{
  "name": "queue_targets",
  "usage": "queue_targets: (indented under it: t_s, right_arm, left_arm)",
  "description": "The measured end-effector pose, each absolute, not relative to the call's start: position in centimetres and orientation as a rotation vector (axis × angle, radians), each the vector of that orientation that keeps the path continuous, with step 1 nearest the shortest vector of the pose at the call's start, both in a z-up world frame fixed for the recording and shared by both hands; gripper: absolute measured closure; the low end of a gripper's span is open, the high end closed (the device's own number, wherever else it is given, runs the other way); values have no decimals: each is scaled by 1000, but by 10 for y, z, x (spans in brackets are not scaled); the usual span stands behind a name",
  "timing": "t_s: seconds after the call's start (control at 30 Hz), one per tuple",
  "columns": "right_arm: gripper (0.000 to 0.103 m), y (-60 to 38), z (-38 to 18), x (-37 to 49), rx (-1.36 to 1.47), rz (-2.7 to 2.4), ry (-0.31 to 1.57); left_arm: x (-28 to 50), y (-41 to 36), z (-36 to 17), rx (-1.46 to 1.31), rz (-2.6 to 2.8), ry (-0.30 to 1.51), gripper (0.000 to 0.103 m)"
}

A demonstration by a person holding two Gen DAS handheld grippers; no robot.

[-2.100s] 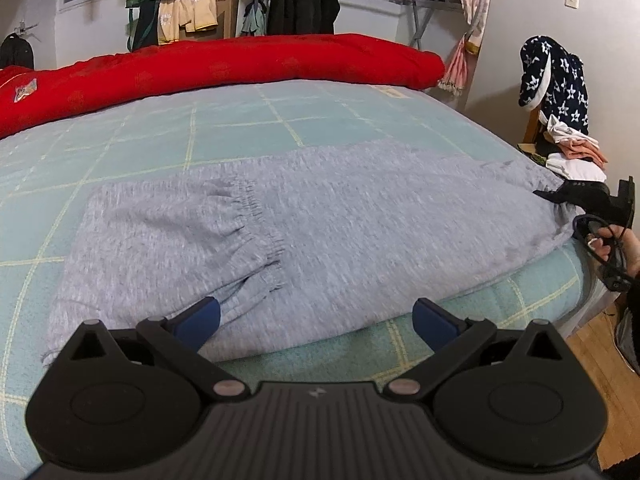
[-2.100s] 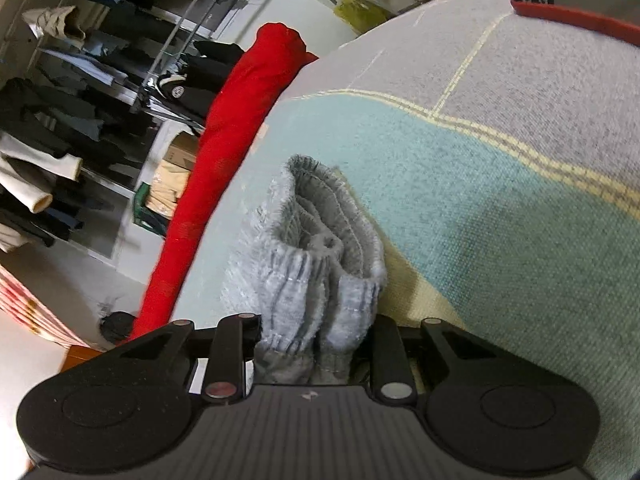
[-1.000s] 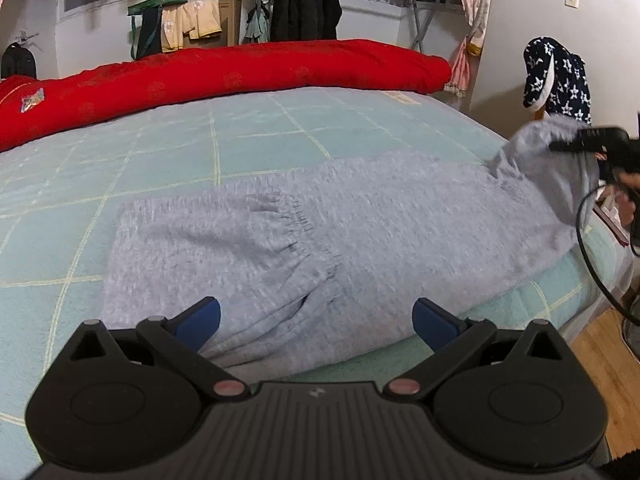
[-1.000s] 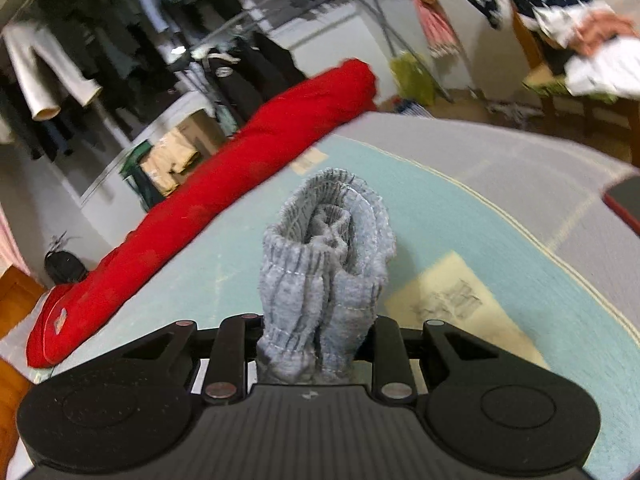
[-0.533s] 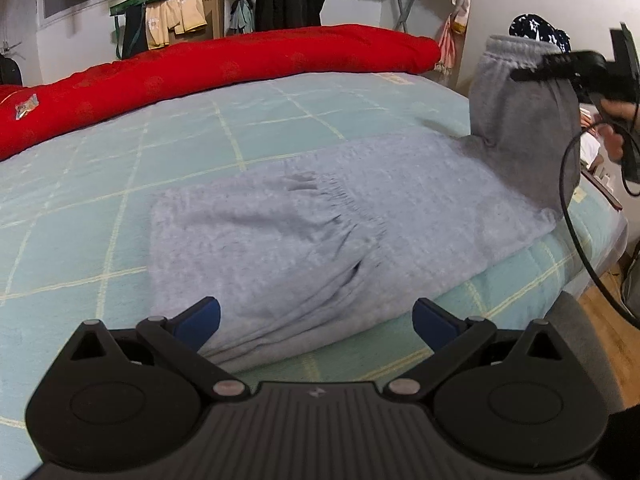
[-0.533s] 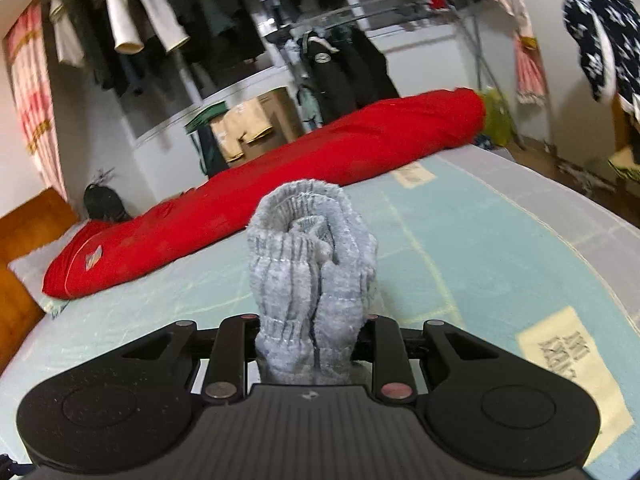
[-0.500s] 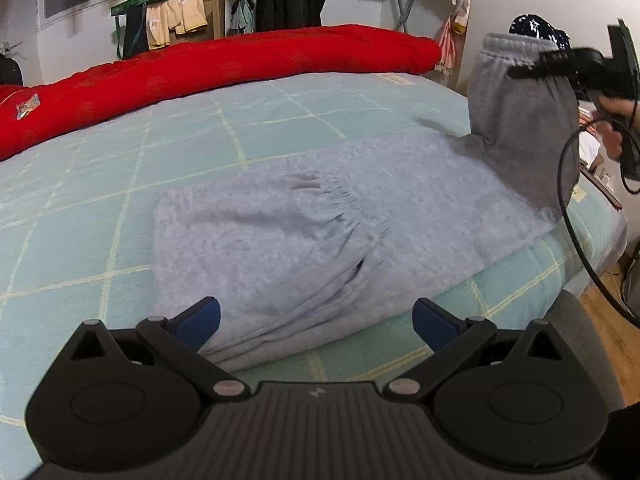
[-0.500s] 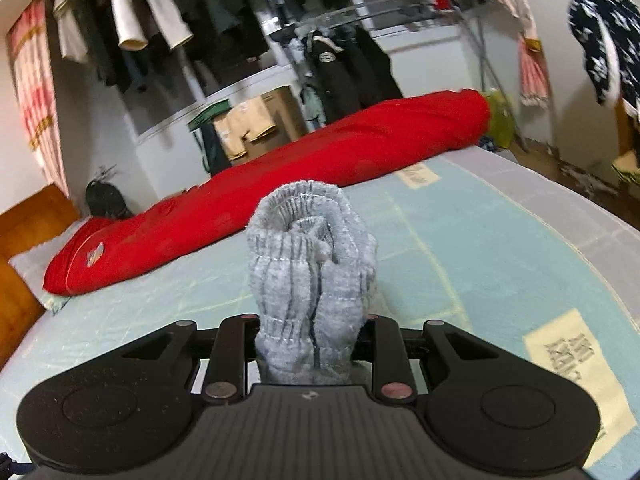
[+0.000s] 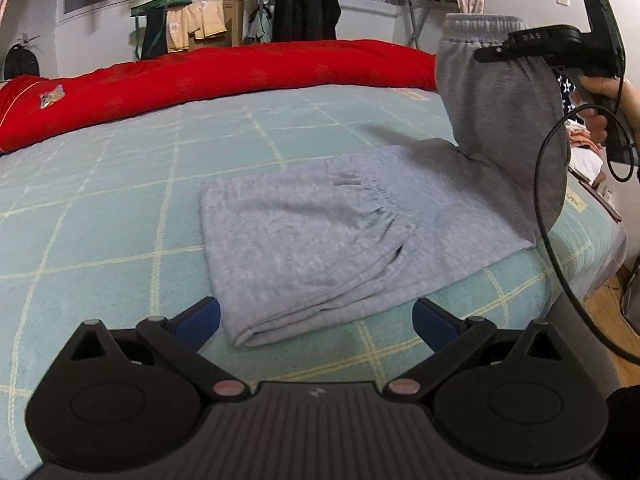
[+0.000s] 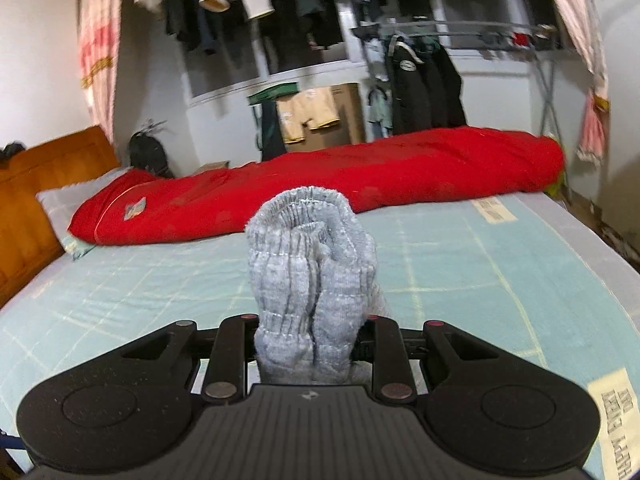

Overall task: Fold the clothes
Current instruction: 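Lift the cuffs with the right gripper and carry them toward the waistband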

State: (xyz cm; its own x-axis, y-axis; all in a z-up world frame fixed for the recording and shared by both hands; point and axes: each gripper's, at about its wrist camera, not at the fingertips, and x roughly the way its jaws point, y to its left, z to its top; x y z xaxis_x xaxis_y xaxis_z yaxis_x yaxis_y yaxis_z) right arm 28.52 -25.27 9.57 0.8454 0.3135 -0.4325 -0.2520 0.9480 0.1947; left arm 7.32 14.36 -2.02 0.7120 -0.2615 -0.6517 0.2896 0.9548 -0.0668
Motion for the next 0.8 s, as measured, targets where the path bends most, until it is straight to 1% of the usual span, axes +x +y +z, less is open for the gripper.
queue_targets:
  t_s: [0.47, 0.8]
  right_arm:
    - [74, -164, 120, 283, 21, 421, 458]
    - [74, -108, 109, 280, -100, 461, 474]
  left_arm:
    - [61, 172, -21, -11, -274, 694, 1]
    - [55, 185, -23, -24, -244, 700, 1]
